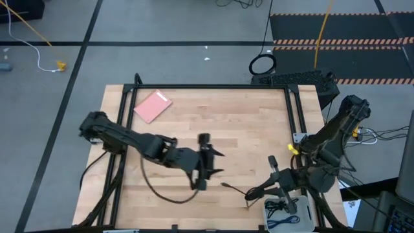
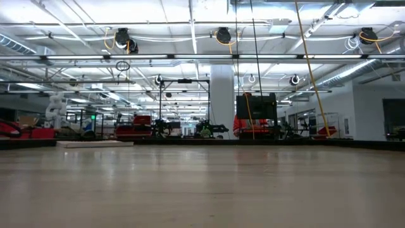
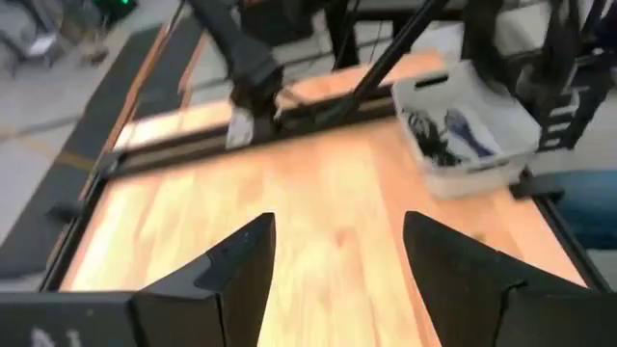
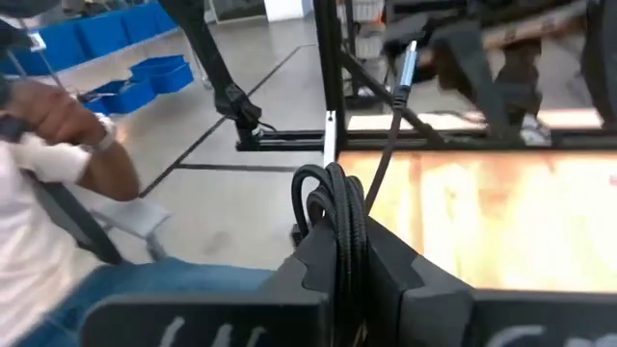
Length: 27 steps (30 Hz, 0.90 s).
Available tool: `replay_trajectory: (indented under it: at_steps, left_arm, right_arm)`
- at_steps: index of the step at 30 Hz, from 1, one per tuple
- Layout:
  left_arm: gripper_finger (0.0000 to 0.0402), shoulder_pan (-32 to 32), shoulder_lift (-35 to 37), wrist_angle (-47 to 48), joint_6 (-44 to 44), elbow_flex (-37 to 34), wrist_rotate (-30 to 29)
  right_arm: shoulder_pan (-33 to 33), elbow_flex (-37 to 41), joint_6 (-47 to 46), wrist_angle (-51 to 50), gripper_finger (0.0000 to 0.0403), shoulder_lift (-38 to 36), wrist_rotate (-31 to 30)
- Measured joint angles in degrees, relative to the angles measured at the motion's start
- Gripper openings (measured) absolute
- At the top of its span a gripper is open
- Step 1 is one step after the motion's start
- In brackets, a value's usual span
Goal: Pick and place USB-C Cables
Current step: Put the black charger cable into the bin
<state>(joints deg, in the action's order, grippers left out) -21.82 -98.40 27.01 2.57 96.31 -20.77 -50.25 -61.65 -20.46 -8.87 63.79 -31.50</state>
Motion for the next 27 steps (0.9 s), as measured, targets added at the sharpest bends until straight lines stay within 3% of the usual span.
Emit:
replay_trajectory:
  at_steps: [8, 17, 27]
  left_arm:
    - [0.0186, -7.3, 2.11, 17.33, -9.41, -0.29, -6.68]
    - [0.0161, -12.48, 2.08, 17.21, -16.75, -9.13, -7.96]
    - [0.0161, -12.94, 2.02, 15.26, -23.01, -16.49, -7.92]
  right_arm:
    - [-2.72, -11.51, -12.59, -12.3, 0.0012, 0.31, -0.05]
    - [-6.97, -21.76, -22.08, -26.51, 0.0012, 2.64, 0.08]
    - [-10.4, -22.34, -33.73, -36.37, 0.0012, 5.76, -0.19]
